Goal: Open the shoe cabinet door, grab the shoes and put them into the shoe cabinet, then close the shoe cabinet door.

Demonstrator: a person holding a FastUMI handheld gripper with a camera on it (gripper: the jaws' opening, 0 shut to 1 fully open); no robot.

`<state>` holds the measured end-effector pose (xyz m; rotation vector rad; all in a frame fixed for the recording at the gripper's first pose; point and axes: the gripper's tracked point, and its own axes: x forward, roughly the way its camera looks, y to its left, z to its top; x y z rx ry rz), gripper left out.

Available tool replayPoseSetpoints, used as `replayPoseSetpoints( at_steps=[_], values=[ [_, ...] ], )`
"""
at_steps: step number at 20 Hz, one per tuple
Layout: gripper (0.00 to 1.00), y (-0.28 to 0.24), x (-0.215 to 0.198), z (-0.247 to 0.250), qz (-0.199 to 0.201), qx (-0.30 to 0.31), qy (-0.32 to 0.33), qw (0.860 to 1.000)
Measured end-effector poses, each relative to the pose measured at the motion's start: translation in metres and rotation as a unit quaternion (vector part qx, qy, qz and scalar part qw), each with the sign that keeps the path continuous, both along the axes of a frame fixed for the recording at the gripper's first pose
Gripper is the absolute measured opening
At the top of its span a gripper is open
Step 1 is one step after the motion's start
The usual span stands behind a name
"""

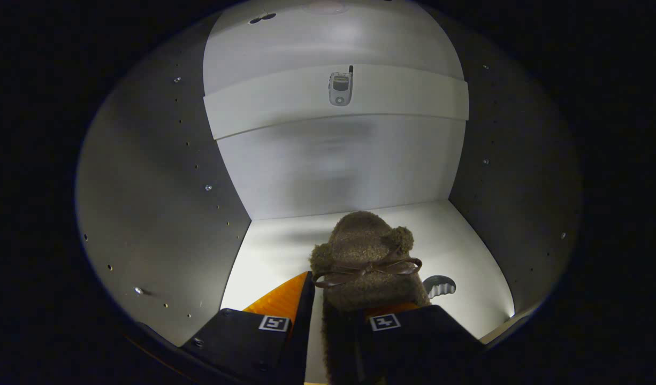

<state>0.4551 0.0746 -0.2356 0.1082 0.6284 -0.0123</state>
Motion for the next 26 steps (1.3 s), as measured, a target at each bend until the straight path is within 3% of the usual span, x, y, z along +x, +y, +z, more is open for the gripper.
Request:
replayPoseSetpoints(
  at_steps=[5, 7, 16, 22, 26],
  values=[
    [0.88, 0.011, -0.021, 0.013, 0.026, -0.005, -0.006, 1.000],
    [0.98, 0.012, -0.031, 0.018, 0.029, -0.010, -0.011, 0.999],
    [0.98, -0.003, -0.099, 0.102, 0.036, -0.006, -0.111, 0.993],
    [0.97, -0.014, -0.192, 0.177, 0.051, 0.002, -0.201, 0.978],
    [0.97, -0.021, -0.260, 0.196, 0.065, 0.005, -0.226, 0.972]
  ],
)
